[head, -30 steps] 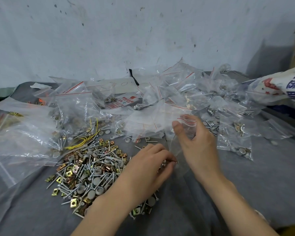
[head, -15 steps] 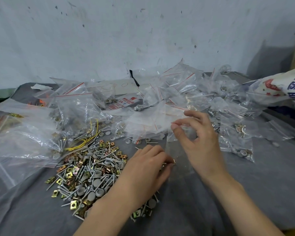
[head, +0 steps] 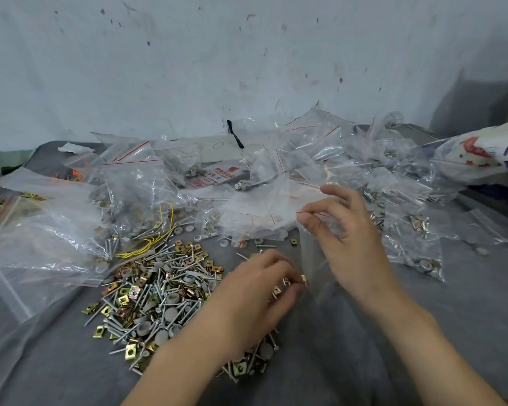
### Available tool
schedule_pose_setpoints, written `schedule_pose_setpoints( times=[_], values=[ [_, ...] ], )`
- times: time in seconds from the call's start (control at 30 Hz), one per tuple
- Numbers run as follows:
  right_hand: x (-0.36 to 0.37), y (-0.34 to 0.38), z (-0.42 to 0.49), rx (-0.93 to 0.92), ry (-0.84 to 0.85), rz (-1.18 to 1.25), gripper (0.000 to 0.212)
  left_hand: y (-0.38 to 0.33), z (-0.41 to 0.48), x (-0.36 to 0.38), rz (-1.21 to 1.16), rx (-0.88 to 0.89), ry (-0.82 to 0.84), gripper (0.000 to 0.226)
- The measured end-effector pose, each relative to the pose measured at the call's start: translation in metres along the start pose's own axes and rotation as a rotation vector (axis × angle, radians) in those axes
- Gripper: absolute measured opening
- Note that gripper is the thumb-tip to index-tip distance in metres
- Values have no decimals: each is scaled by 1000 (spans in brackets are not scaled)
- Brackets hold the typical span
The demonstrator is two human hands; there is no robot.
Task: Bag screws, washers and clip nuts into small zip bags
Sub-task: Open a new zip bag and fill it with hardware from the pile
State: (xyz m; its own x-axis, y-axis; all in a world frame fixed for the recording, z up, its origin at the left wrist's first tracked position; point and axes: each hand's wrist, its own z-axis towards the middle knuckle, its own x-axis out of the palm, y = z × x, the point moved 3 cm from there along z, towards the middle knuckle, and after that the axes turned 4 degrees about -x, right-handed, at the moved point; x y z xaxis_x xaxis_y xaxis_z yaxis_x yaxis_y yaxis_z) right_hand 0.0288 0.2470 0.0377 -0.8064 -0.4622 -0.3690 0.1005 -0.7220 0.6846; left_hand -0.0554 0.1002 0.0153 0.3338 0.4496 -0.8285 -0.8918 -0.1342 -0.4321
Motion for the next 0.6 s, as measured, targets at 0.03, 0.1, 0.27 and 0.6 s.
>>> schedule_pose_setpoints(
  times=[0.03,0.1,0.27,0.6],
  values=[
    [0,2,0,-51,24,-35,14,4,-1,-8,-61,-51,-41,17],
    [5,5,-3,-141,100,-114,19,13,-2,-24,-213,-165,-148,11],
    [26,7,-18,-198,325,-214,22,27,-4,-47,-717,-398,-357,13],
    [34,8,-23,-188,420,-290,22,36,-7,-43,-681,-469,-263,22]
  ],
)
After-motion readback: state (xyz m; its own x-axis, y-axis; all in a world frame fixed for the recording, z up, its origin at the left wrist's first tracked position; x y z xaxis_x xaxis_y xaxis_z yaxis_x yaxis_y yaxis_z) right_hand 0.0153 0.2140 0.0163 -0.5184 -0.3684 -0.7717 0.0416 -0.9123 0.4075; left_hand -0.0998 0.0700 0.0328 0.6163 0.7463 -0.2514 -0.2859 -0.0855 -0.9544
